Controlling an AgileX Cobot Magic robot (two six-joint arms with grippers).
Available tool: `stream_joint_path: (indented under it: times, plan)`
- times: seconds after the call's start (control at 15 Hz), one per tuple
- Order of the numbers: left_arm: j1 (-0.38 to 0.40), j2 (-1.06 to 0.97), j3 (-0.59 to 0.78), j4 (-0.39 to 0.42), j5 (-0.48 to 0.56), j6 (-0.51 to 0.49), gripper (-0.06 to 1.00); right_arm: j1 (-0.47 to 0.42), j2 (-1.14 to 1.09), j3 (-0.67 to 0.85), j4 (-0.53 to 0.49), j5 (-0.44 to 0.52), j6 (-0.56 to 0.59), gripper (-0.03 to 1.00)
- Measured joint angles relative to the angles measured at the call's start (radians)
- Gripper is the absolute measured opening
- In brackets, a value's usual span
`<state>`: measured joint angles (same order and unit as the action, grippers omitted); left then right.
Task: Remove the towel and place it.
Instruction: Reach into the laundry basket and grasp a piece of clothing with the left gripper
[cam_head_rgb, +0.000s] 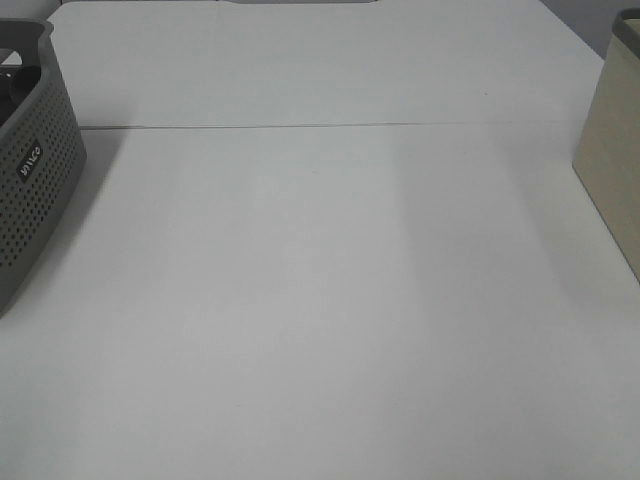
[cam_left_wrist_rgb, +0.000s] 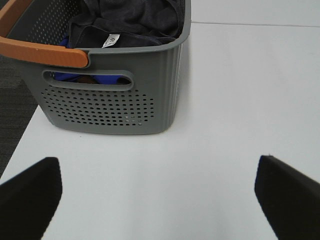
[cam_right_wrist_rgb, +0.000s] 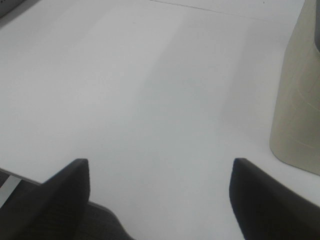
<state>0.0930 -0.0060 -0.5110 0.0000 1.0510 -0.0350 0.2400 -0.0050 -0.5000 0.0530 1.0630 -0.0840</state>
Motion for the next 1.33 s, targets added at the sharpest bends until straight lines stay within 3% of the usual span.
stream_joint_path:
  times: [1.33]
  plan:
    - [0.0, 0.0, 0.0, 0.0, 0.0, 0.0, 0.99, 0.0, 0.0, 0.0, 0.0, 0.0, 0.0, 0.75]
